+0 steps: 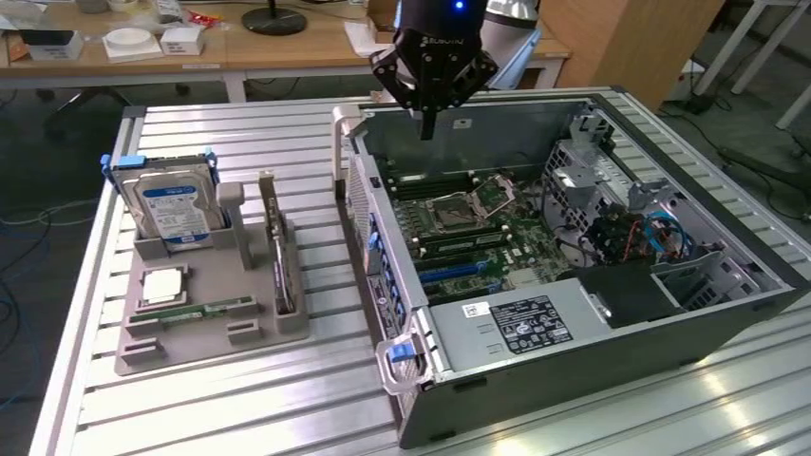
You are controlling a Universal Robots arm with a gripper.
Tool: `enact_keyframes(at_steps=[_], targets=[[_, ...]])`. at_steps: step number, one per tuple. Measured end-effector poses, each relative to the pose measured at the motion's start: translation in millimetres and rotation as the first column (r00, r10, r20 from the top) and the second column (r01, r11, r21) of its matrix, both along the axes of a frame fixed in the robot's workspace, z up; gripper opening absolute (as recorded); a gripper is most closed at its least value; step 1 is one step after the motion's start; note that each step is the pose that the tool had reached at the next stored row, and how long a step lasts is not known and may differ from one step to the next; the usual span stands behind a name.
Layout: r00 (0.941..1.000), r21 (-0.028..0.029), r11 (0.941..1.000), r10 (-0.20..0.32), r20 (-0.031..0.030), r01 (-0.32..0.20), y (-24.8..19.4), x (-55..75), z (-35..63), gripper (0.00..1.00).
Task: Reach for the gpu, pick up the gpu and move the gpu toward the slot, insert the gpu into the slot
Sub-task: 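Reach for the gpu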
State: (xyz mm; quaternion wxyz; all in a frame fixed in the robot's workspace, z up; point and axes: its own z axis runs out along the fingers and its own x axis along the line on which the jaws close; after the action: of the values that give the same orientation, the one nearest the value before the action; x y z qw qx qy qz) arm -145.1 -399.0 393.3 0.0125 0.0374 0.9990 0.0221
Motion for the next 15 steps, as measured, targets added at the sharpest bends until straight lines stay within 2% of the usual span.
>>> enact_keyframes(at_steps=[15], targets=[[1.0000, -0.0001, 1.0000, 0.000, 0.0000, 0.000, -0.3, -14.8, 0.0, 0.10]])
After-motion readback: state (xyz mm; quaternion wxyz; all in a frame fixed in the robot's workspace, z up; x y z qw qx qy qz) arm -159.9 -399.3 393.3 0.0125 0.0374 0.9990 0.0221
